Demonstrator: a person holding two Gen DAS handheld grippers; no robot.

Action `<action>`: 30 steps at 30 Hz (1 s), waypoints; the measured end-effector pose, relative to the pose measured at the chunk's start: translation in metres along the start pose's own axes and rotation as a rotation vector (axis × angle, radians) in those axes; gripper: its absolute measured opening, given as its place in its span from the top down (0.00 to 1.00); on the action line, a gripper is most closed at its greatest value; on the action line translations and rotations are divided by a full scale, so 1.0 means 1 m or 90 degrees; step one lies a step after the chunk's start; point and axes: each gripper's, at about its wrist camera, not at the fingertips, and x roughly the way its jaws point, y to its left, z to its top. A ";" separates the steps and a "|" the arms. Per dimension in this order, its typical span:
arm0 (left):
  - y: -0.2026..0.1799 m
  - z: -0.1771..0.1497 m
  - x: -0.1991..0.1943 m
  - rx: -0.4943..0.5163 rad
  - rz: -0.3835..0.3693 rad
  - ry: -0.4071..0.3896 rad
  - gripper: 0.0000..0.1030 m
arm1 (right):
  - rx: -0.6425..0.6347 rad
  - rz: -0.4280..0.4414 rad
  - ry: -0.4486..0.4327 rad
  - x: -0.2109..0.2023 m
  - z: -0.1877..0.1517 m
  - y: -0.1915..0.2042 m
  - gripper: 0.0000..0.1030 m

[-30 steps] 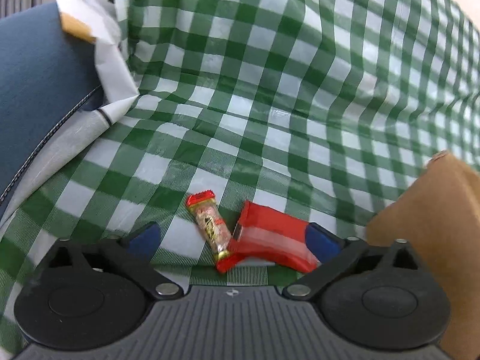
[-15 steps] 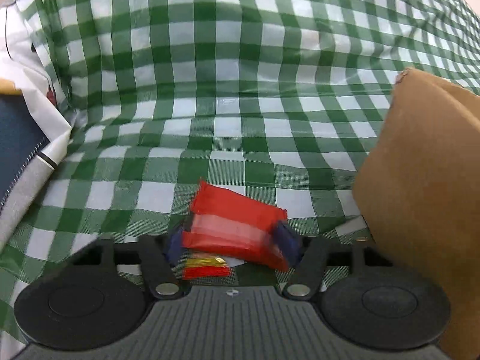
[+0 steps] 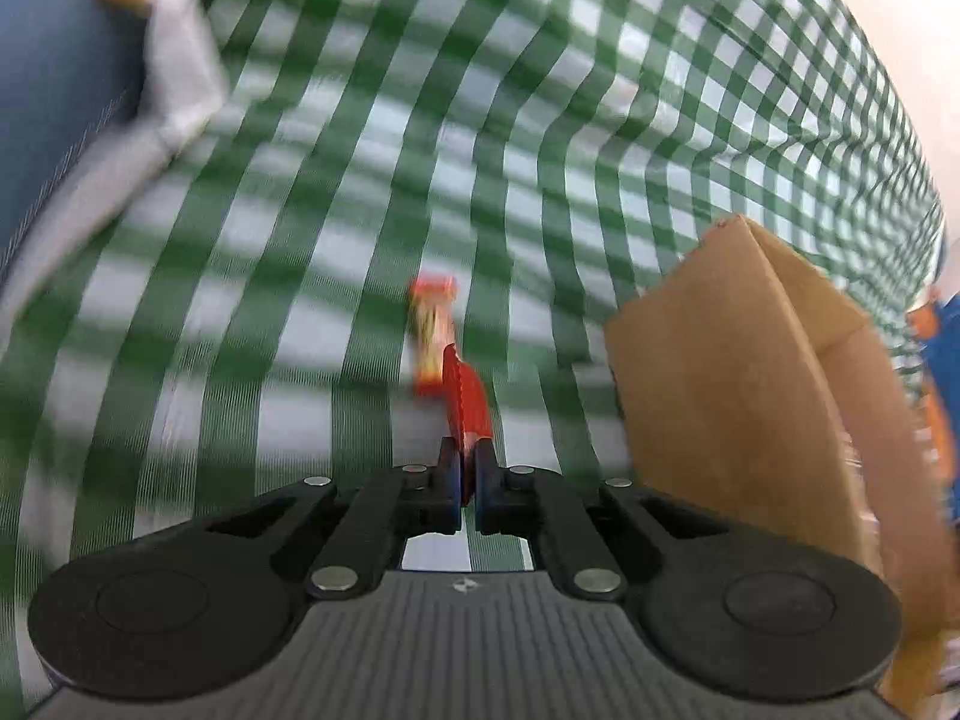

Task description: Organize snacks

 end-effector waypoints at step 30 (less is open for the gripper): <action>0.050 0.011 -0.064 -0.065 0.028 -0.061 0.61 | -0.107 0.205 0.170 0.048 -0.057 0.199 0.11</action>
